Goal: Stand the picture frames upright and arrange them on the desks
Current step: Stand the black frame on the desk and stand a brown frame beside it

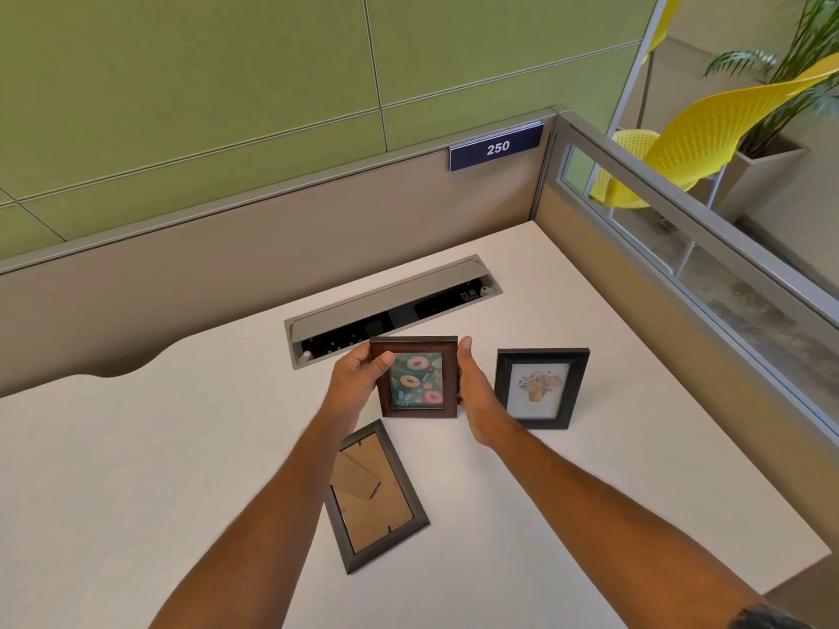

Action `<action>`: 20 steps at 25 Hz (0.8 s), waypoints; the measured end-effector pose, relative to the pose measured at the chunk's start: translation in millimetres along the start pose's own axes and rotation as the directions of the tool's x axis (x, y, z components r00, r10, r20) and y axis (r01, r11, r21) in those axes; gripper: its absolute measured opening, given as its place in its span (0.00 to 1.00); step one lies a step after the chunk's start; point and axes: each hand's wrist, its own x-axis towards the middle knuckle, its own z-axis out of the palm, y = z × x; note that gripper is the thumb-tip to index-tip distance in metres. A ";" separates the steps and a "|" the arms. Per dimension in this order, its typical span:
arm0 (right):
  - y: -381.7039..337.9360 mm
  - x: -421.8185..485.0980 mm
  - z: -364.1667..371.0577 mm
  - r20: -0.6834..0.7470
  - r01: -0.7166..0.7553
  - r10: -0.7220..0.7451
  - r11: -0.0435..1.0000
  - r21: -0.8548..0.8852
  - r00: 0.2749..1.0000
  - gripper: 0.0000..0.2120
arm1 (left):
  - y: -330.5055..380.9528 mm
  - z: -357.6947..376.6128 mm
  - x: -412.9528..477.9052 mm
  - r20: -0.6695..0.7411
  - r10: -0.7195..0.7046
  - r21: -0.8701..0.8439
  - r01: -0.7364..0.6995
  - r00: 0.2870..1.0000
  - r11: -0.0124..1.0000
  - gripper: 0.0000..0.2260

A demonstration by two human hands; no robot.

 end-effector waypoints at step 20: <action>42.2 -33.4 12.7 -0.093 0.178 -0.193 0.972 -0.154 0.977 0.38 | -9.6 0.7 -25.2 -0.496 -0.032 0.040 0.059 0.868 0.997 0.29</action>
